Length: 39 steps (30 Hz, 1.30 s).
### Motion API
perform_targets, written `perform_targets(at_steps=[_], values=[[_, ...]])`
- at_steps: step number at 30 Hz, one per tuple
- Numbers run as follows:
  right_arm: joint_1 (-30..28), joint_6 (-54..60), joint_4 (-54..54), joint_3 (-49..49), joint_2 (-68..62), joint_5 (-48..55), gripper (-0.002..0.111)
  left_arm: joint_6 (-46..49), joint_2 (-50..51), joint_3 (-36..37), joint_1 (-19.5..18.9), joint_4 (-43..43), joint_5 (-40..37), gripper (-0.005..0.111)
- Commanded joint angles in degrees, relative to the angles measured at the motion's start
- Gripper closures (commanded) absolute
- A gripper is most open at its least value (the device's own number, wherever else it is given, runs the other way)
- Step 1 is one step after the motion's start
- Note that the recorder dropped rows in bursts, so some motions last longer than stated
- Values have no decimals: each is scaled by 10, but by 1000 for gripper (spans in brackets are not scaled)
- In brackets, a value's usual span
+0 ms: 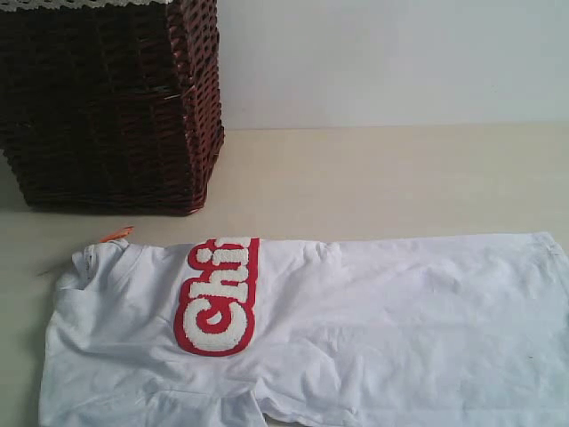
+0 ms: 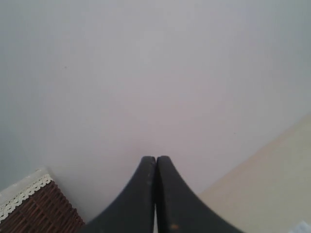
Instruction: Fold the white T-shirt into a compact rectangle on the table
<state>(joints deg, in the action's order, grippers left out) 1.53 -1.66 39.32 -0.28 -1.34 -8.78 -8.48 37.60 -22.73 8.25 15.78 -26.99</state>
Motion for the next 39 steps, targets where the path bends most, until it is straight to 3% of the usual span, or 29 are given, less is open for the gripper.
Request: perform_targets(at_steps=[1,3,7,9,14,20,22,24,25,28,32,34,36,37,39], values=[[-2,-32,56,3,-2,102,108,-1,-2,1,-3,-1,22,107],[-2,-38,32,3,-2,166,108,-1,-2,1,-3,-1,22,107],[-2,57,-283,3,-2,257,108,-1,-2,1,-3,-1,22,107],[-2,2,-352,3,-2,262,108,-3,-1,1,-3,-1,25,107],[-2,-20,-354,3,-2,262,108,-9,76,37,-3,-9,78,107],[-2,-20,-353,3,-2,262,108,2,171,37,3,-129,122,107],[-2,-20,-353,3,-2,262,108,97,181,19,45,-187,89,107],[-2,-20,-353,3,-2,262,108,279,181,-1,108,-283,47,107],[-2,-20,-353,3,-2,262,108,398,182,-9,148,-380,-2,107],[-2,-20,-353,3,-2,262,108,578,192,-13,195,-533,-113,107],[-2,-20,-353,3,-2,262,108,674,227,-13,210,-610,-116,107],[-2,-20,-353,3,-2,262,108,765,261,-6,210,-708,-132,107],[-2,-20,-352,3,-2,262,108,836,296,2,210,-802,-197,107],[-2,-20,-352,3,-2,262,108,848,313,2,213,-811,-242,107],[-2,-20,-352,3,-2,262,108,843,329,17,234,-806,-236,107]])
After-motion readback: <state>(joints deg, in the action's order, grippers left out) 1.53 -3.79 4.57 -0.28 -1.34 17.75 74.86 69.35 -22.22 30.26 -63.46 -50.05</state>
